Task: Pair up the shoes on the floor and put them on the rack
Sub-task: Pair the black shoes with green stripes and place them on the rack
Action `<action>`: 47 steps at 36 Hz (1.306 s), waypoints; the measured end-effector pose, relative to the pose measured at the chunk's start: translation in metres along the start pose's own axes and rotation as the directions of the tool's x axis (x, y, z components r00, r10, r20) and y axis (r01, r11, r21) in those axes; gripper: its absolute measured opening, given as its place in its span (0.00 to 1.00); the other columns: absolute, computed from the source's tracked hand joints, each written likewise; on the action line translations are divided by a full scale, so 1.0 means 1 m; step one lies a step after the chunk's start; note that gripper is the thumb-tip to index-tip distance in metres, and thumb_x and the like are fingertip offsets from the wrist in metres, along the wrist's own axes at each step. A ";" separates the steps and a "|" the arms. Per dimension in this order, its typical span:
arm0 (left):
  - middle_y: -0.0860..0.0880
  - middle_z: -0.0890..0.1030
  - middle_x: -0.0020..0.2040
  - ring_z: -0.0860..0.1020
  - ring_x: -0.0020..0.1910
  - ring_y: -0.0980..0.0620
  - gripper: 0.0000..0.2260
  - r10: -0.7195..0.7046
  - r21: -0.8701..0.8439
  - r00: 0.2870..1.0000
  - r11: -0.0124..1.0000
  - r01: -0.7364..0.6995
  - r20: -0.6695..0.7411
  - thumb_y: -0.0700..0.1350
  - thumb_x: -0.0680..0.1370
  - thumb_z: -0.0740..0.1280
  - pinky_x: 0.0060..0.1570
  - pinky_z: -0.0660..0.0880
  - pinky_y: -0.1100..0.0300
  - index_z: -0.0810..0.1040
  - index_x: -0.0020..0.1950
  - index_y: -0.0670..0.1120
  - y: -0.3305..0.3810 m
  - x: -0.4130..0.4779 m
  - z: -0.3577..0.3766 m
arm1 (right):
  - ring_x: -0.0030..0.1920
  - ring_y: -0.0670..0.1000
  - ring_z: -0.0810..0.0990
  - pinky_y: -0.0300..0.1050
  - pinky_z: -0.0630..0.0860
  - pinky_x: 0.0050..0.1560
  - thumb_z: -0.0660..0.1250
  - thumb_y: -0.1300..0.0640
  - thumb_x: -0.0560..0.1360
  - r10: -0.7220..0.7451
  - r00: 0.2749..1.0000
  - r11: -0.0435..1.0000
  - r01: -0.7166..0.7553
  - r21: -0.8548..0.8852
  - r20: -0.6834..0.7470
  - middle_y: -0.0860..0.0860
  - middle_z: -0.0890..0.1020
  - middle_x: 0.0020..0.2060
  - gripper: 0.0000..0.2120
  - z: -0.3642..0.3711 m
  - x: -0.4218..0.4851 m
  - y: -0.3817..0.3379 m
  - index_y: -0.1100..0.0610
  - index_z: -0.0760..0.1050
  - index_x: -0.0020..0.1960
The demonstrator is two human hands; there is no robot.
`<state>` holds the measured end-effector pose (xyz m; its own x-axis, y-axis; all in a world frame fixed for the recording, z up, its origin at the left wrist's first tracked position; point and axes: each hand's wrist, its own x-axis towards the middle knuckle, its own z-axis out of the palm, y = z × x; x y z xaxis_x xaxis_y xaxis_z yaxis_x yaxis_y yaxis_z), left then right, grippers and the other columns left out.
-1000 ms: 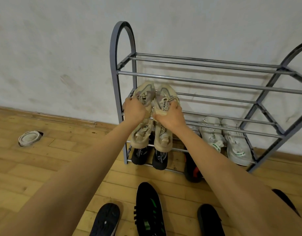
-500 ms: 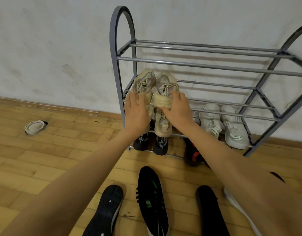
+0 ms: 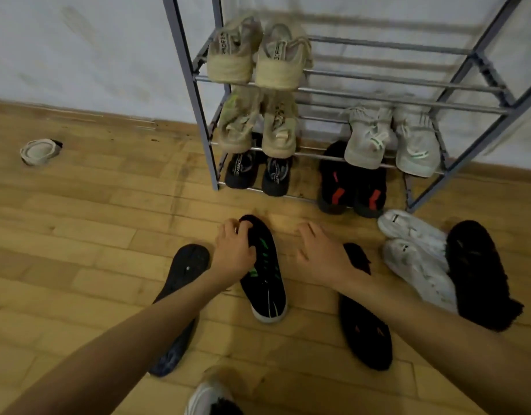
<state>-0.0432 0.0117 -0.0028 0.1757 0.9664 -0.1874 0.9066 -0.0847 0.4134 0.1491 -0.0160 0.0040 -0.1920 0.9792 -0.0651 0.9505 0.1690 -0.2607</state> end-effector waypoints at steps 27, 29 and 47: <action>0.44 0.80 0.58 0.79 0.53 0.47 0.15 -0.191 -0.660 0.948 0.683 0.314 0.254 0.36 0.79 0.59 0.51 0.77 0.55 0.73 0.66 0.43 -0.056 -0.019 0.088 | 0.50 0.53 0.76 0.42 0.73 0.42 0.65 0.58 0.76 0.420 0.726 0.579 -0.676 0.456 0.544 0.57 0.78 0.56 0.16 0.126 0.013 -0.002 0.61 0.70 0.61; 0.43 0.77 0.64 0.73 0.63 0.44 0.16 -0.184 -0.410 0.974 0.885 0.222 0.130 0.40 0.79 0.60 0.60 0.70 0.55 0.73 0.67 0.43 -0.071 -0.018 0.084 | 0.50 0.54 0.77 0.45 0.75 0.44 0.64 0.58 0.77 0.425 0.735 0.616 -0.663 0.425 0.529 0.58 0.78 0.55 0.16 0.126 0.010 -0.005 0.62 0.69 0.62; 0.40 0.65 0.67 0.67 0.65 0.38 0.46 -0.423 -0.326 0.897 0.836 0.442 0.132 0.45 0.65 0.76 0.60 0.71 0.44 0.52 0.75 0.50 -0.135 -0.026 0.067 | 0.70 0.61 0.63 0.52 0.68 0.65 0.75 0.38 0.63 0.483 0.755 0.755 -0.615 0.226 0.443 0.60 0.60 0.70 0.58 0.123 0.013 -0.045 0.63 0.46 0.75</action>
<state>-0.1445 -0.0182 -0.1129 -0.1755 0.8703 -0.4601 0.7105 0.4355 0.5527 0.0735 -0.0251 -0.1035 0.2061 0.7716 -0.6018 0.7808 -0.5004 -0.3742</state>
